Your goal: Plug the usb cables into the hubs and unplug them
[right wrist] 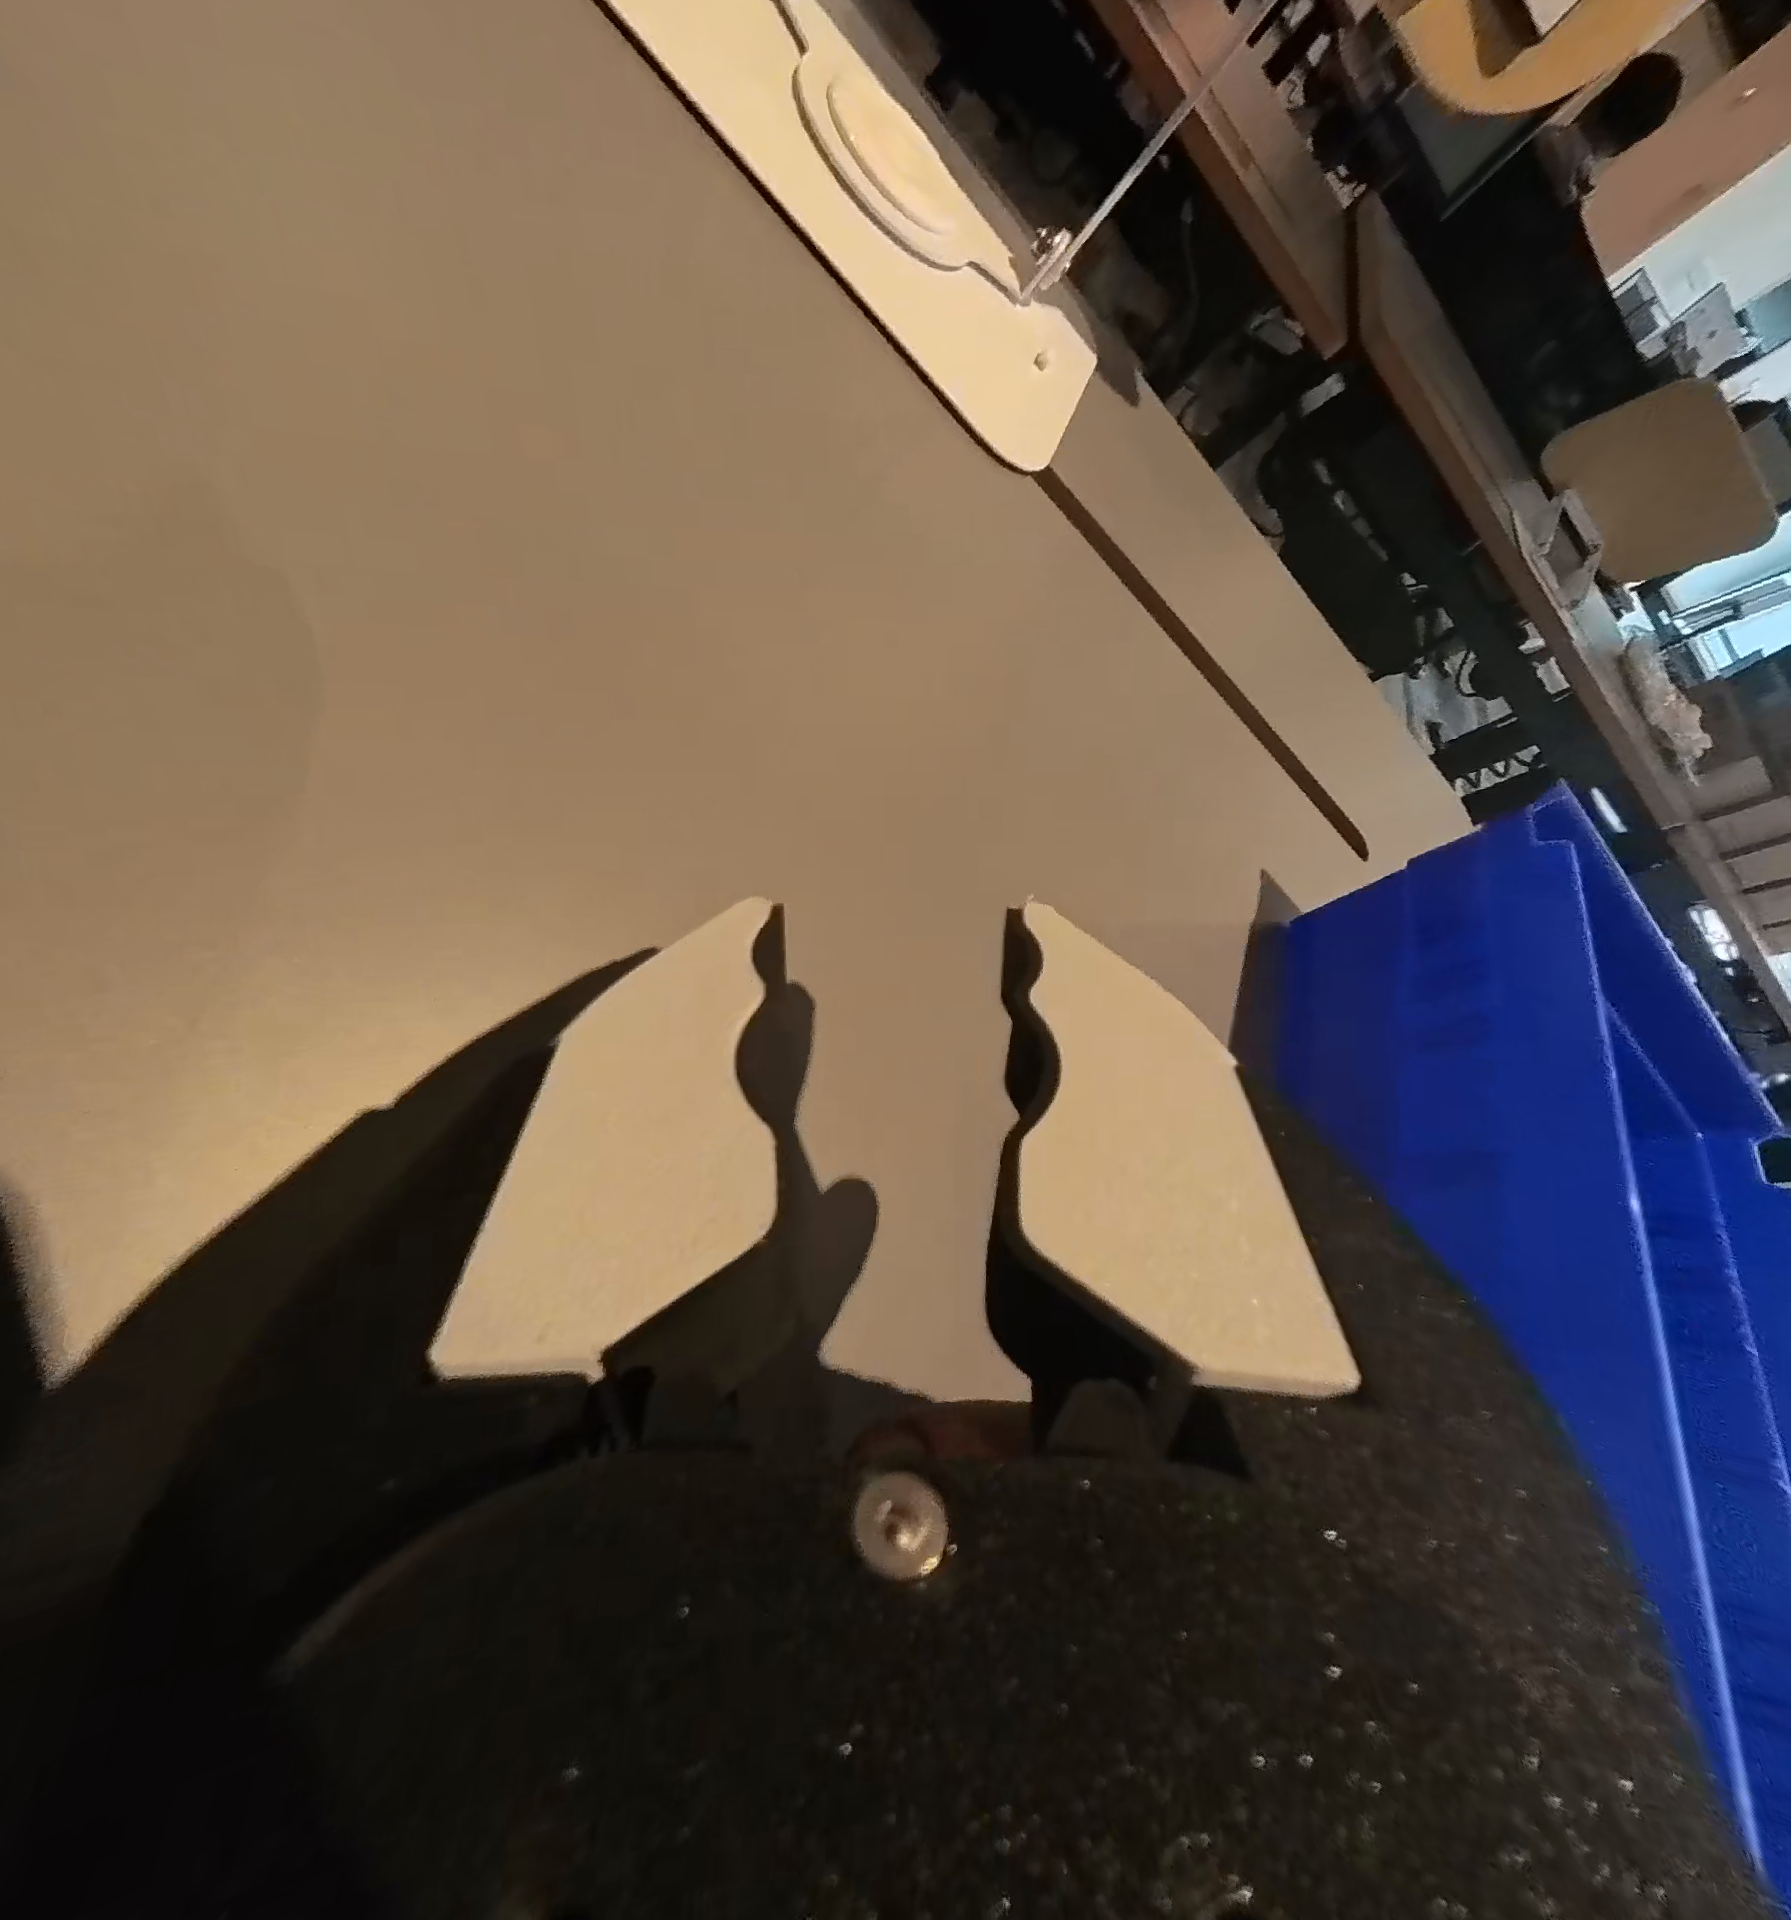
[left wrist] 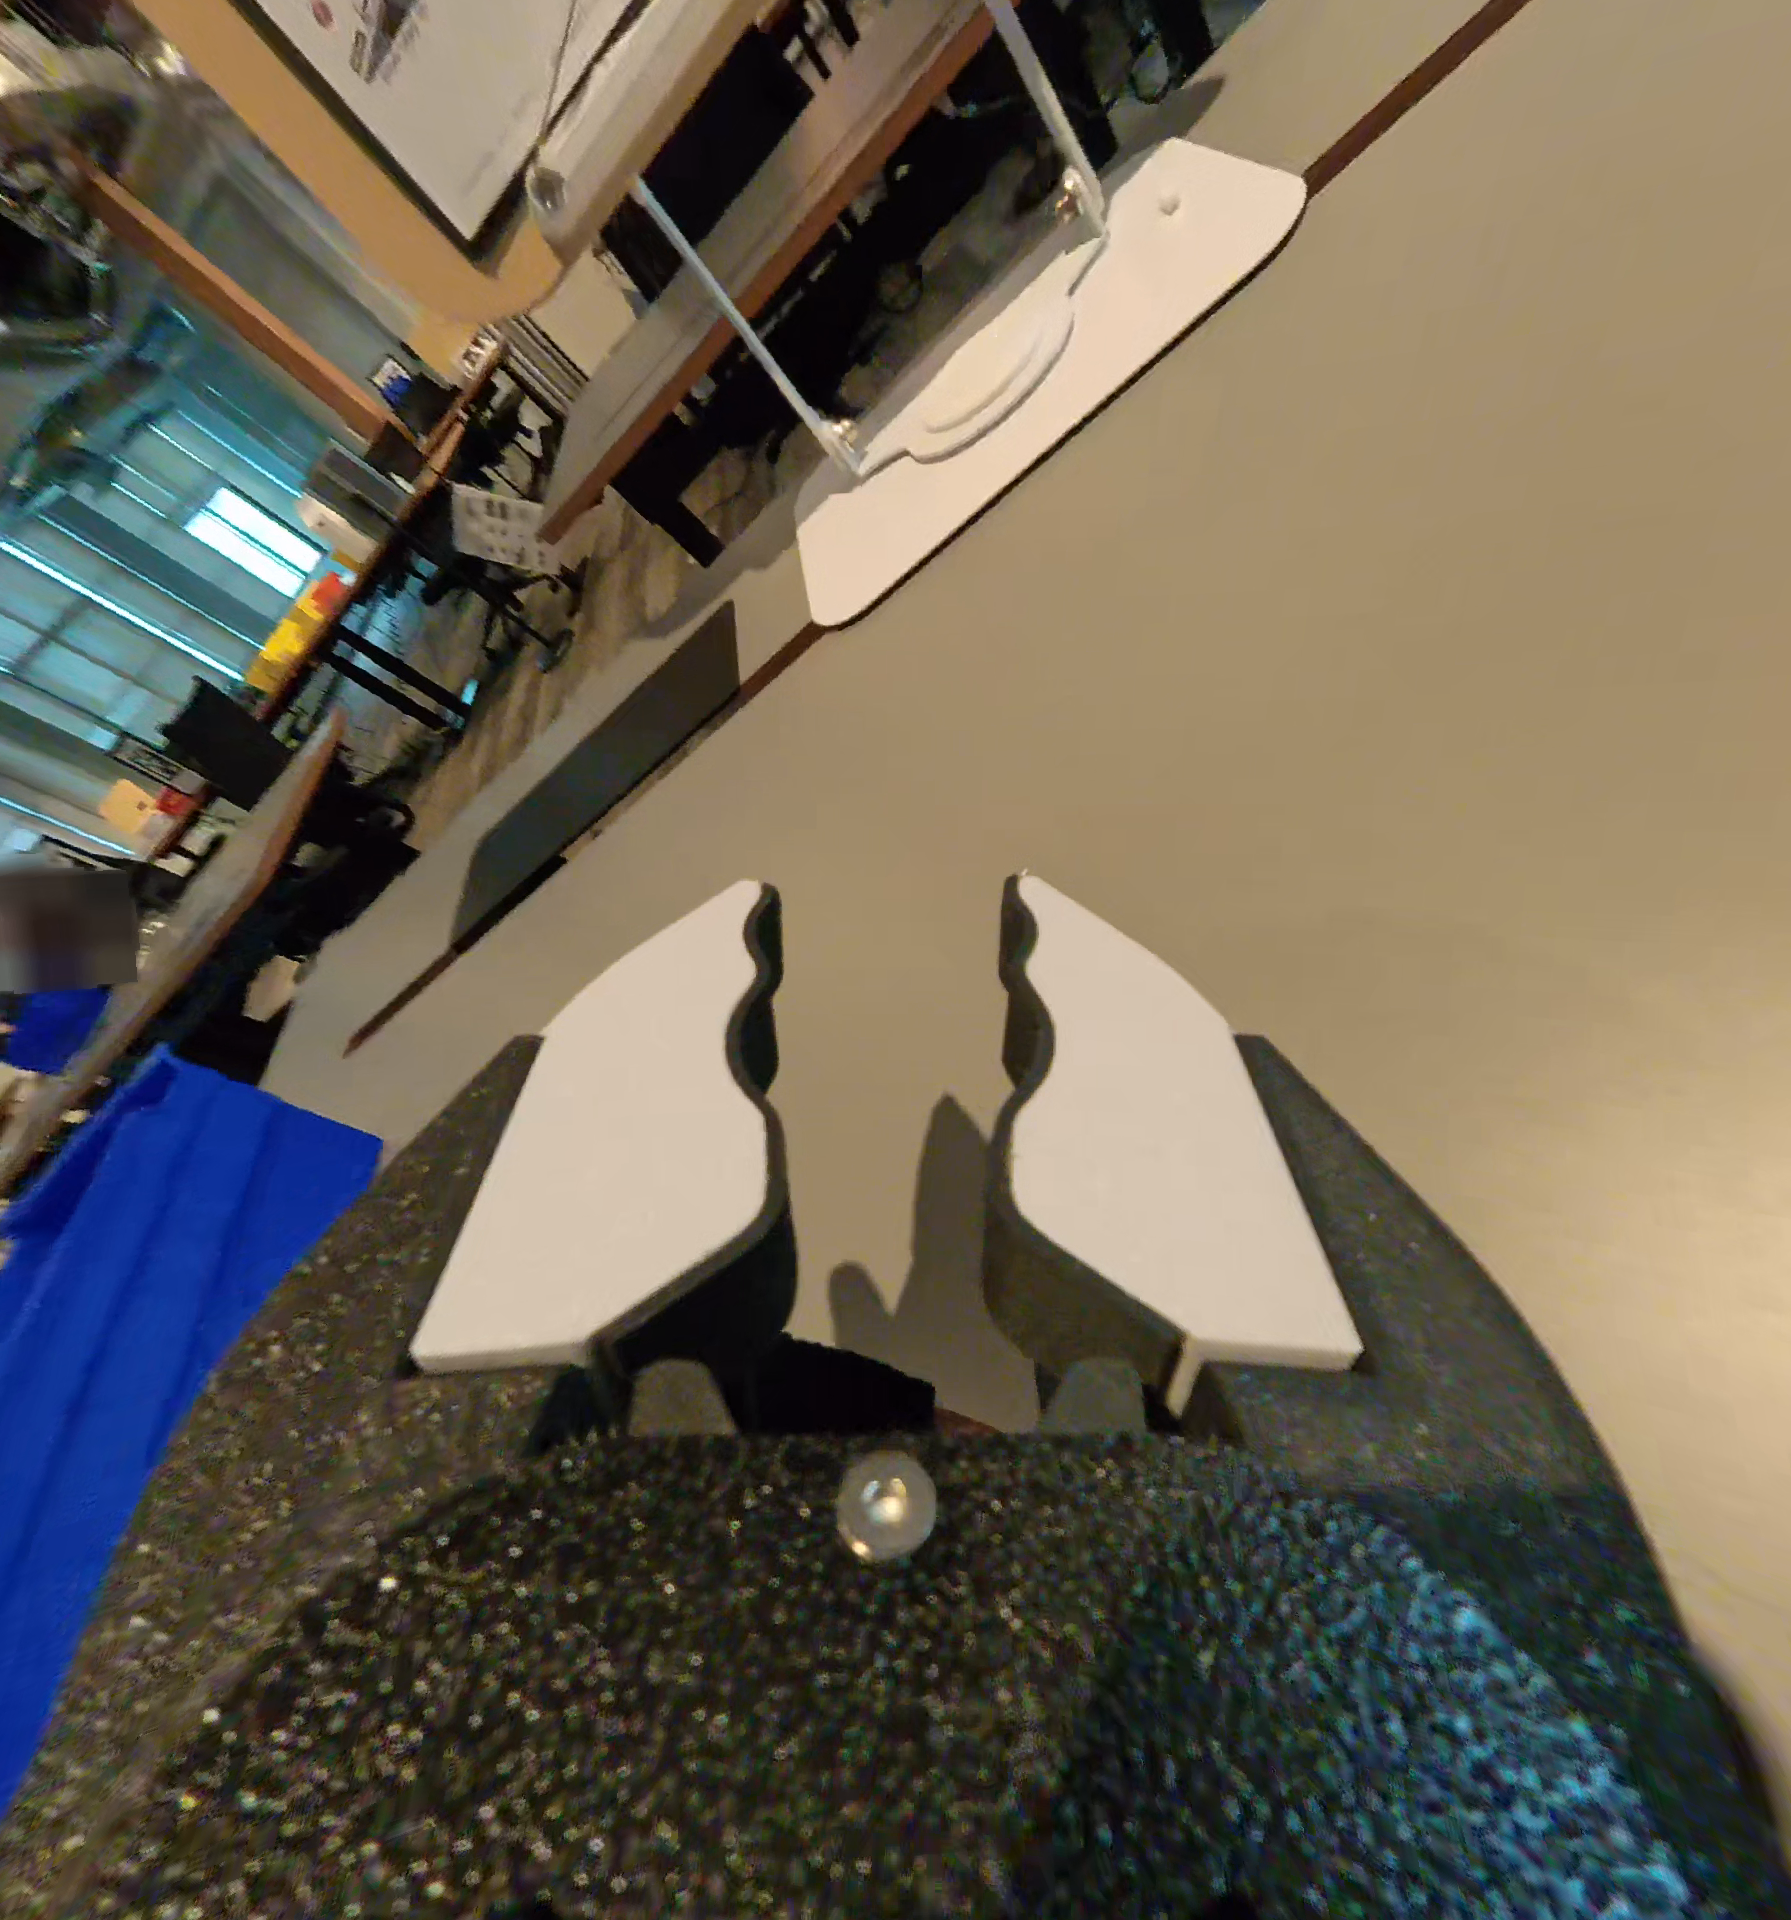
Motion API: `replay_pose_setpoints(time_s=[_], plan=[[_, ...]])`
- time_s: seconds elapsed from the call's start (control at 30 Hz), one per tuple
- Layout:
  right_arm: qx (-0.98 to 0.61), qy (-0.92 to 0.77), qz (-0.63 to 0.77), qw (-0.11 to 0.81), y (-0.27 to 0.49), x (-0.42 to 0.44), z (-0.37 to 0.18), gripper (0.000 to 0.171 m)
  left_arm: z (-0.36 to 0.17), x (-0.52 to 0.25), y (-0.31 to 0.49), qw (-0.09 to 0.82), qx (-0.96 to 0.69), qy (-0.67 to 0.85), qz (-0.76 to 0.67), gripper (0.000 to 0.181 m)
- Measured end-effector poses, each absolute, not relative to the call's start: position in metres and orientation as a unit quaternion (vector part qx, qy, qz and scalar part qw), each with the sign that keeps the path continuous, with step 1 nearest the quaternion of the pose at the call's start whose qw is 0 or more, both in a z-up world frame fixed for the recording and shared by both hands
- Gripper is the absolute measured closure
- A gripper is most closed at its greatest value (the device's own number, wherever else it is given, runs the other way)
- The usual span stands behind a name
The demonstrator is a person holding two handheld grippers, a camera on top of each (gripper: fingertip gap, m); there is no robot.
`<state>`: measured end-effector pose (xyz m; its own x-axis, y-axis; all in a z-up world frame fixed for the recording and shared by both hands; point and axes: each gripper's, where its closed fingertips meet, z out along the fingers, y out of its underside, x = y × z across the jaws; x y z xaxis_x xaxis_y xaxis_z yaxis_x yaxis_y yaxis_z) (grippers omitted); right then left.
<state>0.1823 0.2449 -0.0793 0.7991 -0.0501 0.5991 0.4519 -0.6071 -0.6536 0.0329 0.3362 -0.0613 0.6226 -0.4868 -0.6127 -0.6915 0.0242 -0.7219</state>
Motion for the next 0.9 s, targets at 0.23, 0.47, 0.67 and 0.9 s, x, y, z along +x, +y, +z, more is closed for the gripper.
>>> replay_pose_setpoints(time_s=[0.23, 0.47, 0.67, 0.9], plan=[[-0.847, -0.123, -0.292, 0.428, 0.245, 0.181, -0.079, 0.130, -0.060, 0.004, 0.363, 0.562, -0.722, 0.397, 0.072, 0.133], [-0.848, -0.126, -0.288, 0.427, 0.244, 0.182, -0.079, 0.130, -0.059, -0.002, 0.371, 0.556, -0.718, 0.414, 0.061, 0.125], [-0.854, -0.158, -0.273, 0.414, 0.238, 0.179, -0.089, 0.128, -0.040, -0.045, 0.397, 0.582, -0.713, 0.384, 0.074, 0.126], [-0.822, -0.206, -0.270, 0.457, 0.221, 0.175, -0.074, 0.135, 0.010, -0.178, 0.423, 0.666, -0.689, 0.258, 0.123, 0.138]])
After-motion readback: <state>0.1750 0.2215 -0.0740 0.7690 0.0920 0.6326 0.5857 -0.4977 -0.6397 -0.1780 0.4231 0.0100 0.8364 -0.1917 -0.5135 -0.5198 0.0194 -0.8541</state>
